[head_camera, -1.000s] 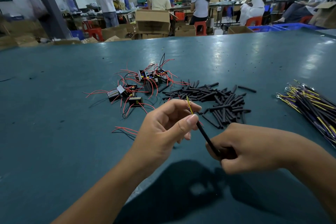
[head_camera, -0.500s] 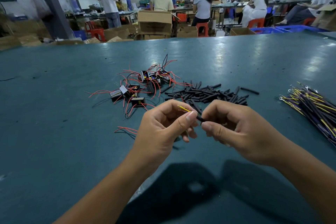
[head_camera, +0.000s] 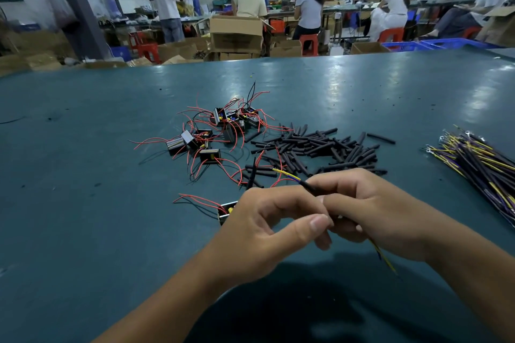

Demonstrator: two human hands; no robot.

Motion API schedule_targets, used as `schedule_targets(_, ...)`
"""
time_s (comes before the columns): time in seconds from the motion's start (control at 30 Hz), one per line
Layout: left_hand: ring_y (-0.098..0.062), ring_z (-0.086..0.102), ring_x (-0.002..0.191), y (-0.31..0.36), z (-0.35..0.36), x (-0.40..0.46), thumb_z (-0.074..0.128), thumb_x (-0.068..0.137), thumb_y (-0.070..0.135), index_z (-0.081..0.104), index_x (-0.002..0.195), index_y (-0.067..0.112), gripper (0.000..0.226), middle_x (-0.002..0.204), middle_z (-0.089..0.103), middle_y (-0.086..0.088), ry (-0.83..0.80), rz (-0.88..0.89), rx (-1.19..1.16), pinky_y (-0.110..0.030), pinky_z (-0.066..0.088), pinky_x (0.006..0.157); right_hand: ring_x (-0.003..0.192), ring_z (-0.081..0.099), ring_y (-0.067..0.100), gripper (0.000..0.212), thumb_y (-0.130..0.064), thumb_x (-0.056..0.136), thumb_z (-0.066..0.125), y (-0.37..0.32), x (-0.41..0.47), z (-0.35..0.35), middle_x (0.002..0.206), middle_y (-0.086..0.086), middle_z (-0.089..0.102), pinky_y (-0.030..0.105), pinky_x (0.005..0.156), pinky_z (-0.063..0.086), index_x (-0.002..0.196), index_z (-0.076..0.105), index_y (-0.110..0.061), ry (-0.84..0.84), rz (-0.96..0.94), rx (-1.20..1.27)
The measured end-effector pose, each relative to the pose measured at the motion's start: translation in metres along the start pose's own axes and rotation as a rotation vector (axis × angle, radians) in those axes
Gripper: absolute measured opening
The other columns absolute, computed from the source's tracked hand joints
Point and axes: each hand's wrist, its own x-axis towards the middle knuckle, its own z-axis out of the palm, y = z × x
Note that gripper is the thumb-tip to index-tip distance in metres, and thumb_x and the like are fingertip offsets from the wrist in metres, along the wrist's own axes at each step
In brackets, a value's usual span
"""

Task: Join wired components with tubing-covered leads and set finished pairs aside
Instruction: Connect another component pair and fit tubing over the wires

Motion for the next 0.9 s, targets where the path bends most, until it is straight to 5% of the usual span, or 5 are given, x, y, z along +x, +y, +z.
schedule_targets(0.17, -0.024, 0.07, 0.077, 0.001, -0.006, 0.001, 0.057, 0.096, 0.016, 0.069, 0.092, 0.003, 0.018, 0.082, 0.074, -0.009, 0.057, 0.016, -0.013, -0.028, 0.05, 0.078, 0.046, 0.033, 0.009, 0.033, -0.001, 0.1, 0.049, -0.001, 0.0, -0.006, 0.067, 0.006, 0.057, 0.019, 0.043, 0.026, 0.094, 0.076, -0.019, 0.07, 0.034, -0.006)
schedule_targets(0.37, -0.019, 0.067, 0.068, 0.001, -0.005, 0.001, 0.058, 0.095, 0.014, 0.068, 0.089, 0.001, 0.018, 0.073, 0.071, -0.01, 0.075, -0.01, -0.058, -0.025, 0.051, 0.072, 0.046, 0.036, 0.01, 0.019, -0.012, 0.088, 0.054, 0.0, 0.001, -0.005, 0.065, 0.002, 0.056, 0.019, 0.043, 0.027, 0.08, 0.069, -0.021, 0.091, 0.053, -0.064)
schedule_targets(0.53, -0.018, 0.052, 0.046, -0.005, -0.01, 0.008, 0.071, 0.083, 0.036, 0.069, 0.073, 0.017, 0.022, 0.055, 0.061, -0.003, 0.328, -0.155, -0.038, -0.025, 0.046, 0.05, 0.047, 0.04, 0.003, 0.018, -0.032, 0.088, 0.058, 0.003, 0.002, -0.006, 0.064, -0.004, 0.056, 0.012, 0.045, 0.033, 0.085, 0.071, -0.02, 0.101, 0.058, -0.144)
schedule_targets(0.77, -0.014, 0.058, 0.055, -0.004, -0.01, 0.009, 0.072, 0.085, 0.026, 0.072, 0.081, 0.018, 0.01, 0.066, 0.066, -0.005, 0.341, -0.169, -0.168, -0.024, 0.051, 0.056, 0.053, 0.042, 0.006, 0.023, -0.042, 0.09, 0.057, 0.004, 0.003, -0.005, 0.064, -0.006, 0.054, 0.012, 0.049, 0.035, 0.086, 0.072, -0.025, 0.128, -0.019, -0.209)
schedule_targets(0.9, -0.017, 0.066, 0.062, -0.004, -0.009, 0.009, 0.072, 0.084, 0.02, 0.074, 0.082, 0.019, 0.003, 0.071, 0.07, -0.006, 0.34, -0.204, -0.231, -0.028, 0.057, 0.061, 0.05, 0.041, 0.013, 0.024, -0.034, 0.089, 0.059, 0.005, 0.005, -0.003, 0.062, 0.001, 0.053, 0.02, 0.047, 0.035, 0.09, 0.068, -0.012, 0.195, -0.089, -0.132)
